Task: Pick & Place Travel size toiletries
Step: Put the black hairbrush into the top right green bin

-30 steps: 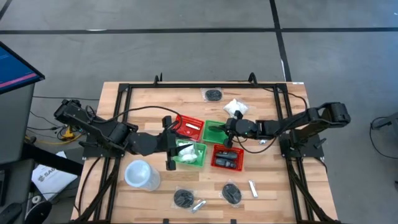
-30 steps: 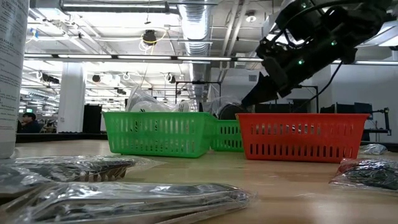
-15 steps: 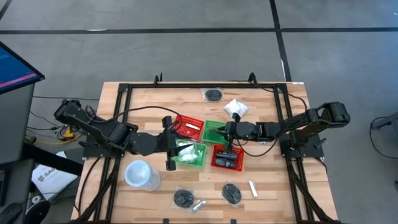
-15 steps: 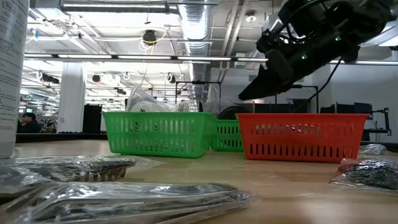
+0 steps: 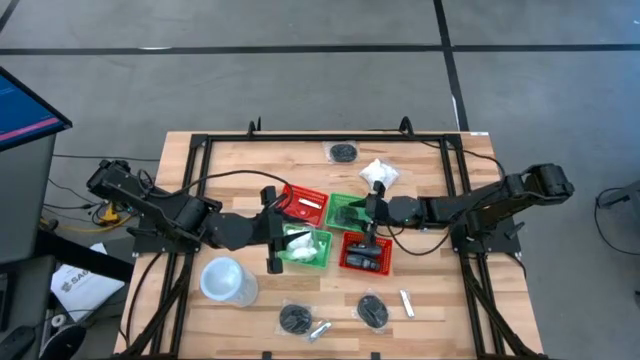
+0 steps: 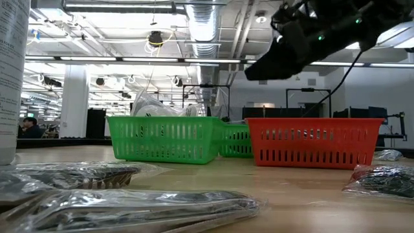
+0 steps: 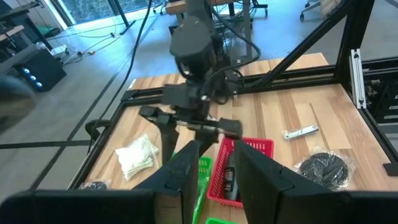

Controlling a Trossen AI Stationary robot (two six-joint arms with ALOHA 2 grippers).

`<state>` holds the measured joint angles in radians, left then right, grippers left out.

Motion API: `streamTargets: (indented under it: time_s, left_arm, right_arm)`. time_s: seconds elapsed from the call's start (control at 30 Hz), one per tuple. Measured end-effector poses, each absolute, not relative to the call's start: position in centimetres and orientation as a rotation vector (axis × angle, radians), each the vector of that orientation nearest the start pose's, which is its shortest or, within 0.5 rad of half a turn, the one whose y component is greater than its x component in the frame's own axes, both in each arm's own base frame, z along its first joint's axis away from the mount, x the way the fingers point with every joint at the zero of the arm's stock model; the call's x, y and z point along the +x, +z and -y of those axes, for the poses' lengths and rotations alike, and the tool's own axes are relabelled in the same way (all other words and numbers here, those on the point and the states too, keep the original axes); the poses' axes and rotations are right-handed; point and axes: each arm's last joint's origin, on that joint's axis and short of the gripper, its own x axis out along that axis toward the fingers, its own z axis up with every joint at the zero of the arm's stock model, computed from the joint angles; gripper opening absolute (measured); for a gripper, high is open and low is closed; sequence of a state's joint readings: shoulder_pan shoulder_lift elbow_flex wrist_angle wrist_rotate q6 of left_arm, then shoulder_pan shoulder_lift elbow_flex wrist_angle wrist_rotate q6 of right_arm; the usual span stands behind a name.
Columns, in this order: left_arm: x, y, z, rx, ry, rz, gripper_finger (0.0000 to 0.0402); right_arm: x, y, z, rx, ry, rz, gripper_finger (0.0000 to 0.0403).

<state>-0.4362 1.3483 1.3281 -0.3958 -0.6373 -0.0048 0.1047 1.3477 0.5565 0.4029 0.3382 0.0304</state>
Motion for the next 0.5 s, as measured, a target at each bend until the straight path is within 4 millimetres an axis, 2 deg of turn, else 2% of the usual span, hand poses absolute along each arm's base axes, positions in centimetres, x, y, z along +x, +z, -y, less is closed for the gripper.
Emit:
streamTargets:
  time_s: [0.17, 0.37, 0.5]
  left_arm:
    - [27.2, 37.4, 10.9, 0.189, 0.138, -0.371, 0.0094]
    - [27.5, 34.4, 11.6, 0.123, -0.020, -0.452, 0.0094]
    - [27.9, 32.7, 12.0, 0.062, -0.052, -0.486, 0.0094]
  right_arm:
    - [26.0, 20.1, -2.5, -0.058, -0.210, -0.345, 0.0197]
    - [25.9, 20.3, -2.8, -0.059, -0.195, -0.340, 0.0200]
    - [25.9, 20.3, -2.8, -0.059, -0.198, -0.340, 0.0193]
